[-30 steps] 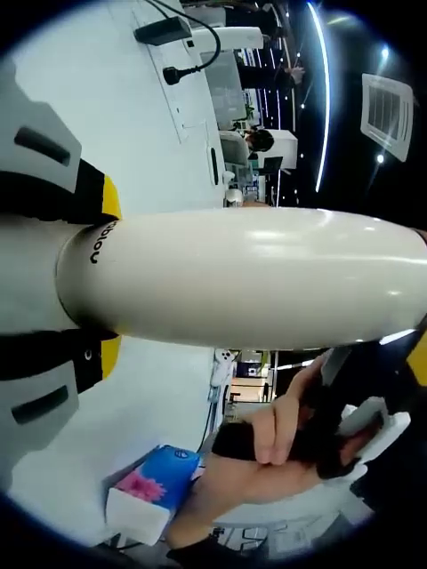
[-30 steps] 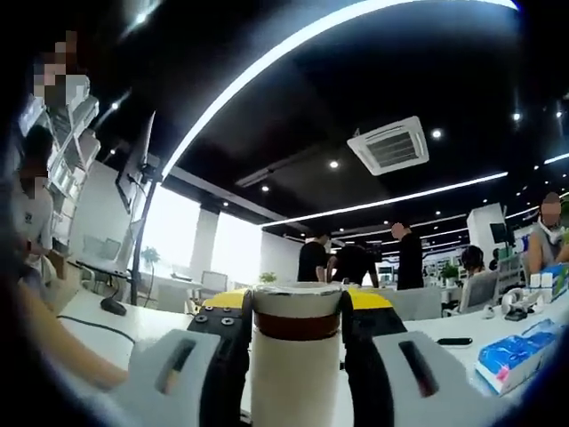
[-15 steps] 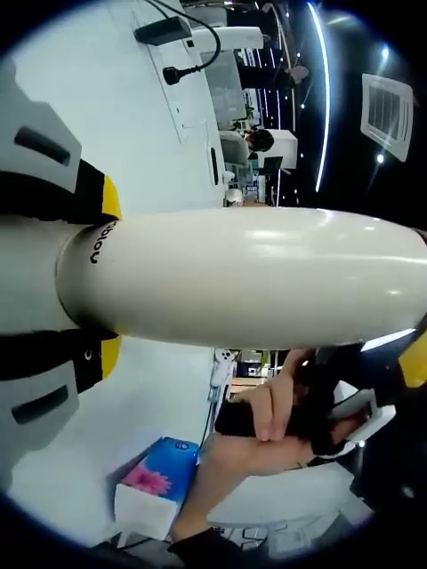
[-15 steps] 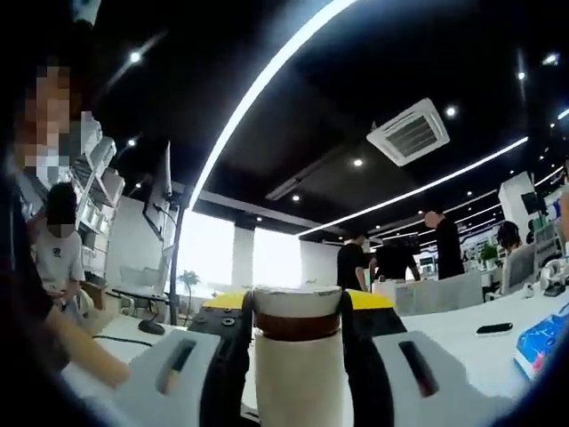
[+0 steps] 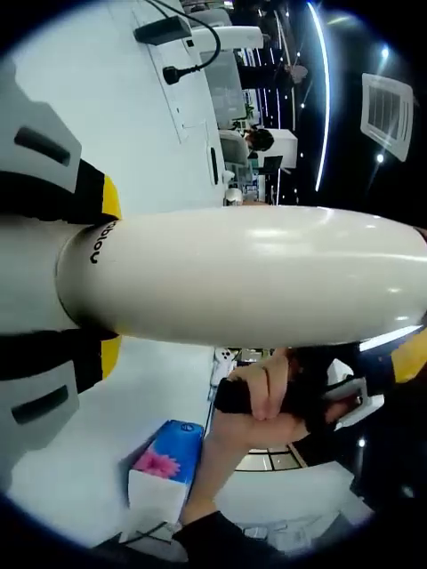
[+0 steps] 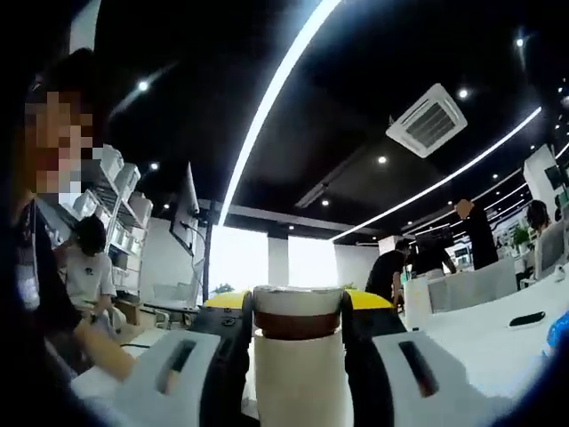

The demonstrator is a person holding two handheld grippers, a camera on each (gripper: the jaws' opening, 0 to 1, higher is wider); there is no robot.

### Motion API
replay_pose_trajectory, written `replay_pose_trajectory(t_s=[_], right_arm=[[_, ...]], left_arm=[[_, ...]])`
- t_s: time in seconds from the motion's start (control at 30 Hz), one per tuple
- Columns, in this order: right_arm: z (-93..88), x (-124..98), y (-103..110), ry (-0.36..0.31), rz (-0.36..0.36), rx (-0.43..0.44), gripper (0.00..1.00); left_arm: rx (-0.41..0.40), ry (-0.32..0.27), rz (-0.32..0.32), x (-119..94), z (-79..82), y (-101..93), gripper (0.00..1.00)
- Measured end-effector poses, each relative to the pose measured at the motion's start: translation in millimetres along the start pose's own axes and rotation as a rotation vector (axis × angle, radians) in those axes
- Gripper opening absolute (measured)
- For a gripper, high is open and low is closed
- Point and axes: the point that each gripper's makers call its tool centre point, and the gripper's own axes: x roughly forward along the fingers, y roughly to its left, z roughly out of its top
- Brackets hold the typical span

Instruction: Grasp the water cup twist off the cup lid place the cup lid on the table

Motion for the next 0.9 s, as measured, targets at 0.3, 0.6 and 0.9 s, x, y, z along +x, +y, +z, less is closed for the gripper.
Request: replay_pose_trajectory(t_s=[0.3, 0.6, 0.9], right_arm=[[-0.8, -1.7, 1.4, -0.008, 0.097, 0.088, 0.43], [-0.3, -2.5, -0.1, -0.01, 0.201, 0.136, 0.43], [-1.6, 0.7, 0.8, -0.015, 0.301, 0.223, 0.43]], left_arm=[[0.0, 0.0, -0.003, -0.2, -0.2, -0.9, 0.48], [0.0, 0.0, -0.004, -0.5, 0.0, -2.2, 0.48], [0.0, -0.002, -0.001, -0.9, 0.8, -1.8, 0.48]])
